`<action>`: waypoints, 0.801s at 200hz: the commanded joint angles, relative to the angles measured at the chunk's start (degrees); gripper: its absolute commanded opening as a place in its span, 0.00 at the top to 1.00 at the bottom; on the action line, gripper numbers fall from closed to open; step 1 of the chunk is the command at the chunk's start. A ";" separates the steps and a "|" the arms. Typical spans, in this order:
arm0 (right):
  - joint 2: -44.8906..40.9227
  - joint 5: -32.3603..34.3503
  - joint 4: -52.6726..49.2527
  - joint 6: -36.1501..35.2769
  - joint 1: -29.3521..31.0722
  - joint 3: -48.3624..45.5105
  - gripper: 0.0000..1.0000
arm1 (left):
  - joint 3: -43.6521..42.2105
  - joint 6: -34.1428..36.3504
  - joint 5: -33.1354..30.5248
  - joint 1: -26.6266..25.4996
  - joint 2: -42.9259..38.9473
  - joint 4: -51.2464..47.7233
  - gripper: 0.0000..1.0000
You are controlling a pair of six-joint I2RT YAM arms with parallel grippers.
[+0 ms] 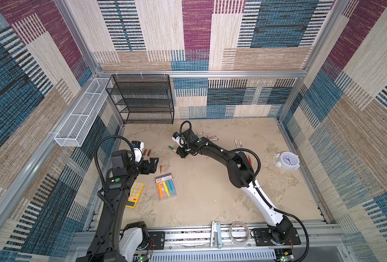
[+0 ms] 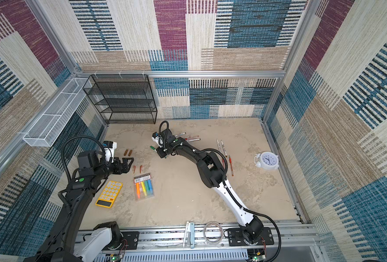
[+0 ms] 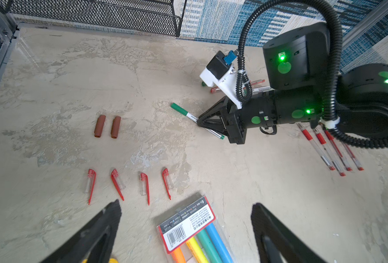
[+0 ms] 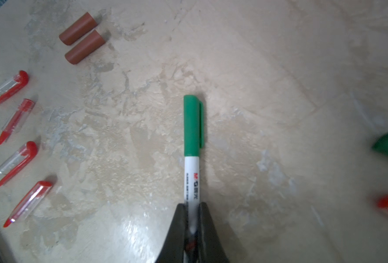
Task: Open the pen caps
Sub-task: 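Reach the right gripper to a green-capped marker and grasp it, then lift the green marker with the right gripper toward the left gripper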
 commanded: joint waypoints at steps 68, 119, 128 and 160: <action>-26.70 5.45 2.89 7.14 0.95 -46.81 0.85 | 0.57 0.05 1.11 -0.27 -0.19 0.32 0.07; -36.77 9.02 -1.97 10.42 1.20 -61.00 0.77 | 0.24 -0.49 1.33 -0.23 -0.02 0.85 0.08; -37.80 10.00 -3.00 10.73 1.47 -61.62 0.76 | 0.41 -0.62 1.11 -0.18 -0.17 0.77 0.08; -38.66 12.56 -5.57 11.42 2.06 -60.62 0.78 | 0.69 -0.55 1.72 -0.18 -0.52 0.49 0.08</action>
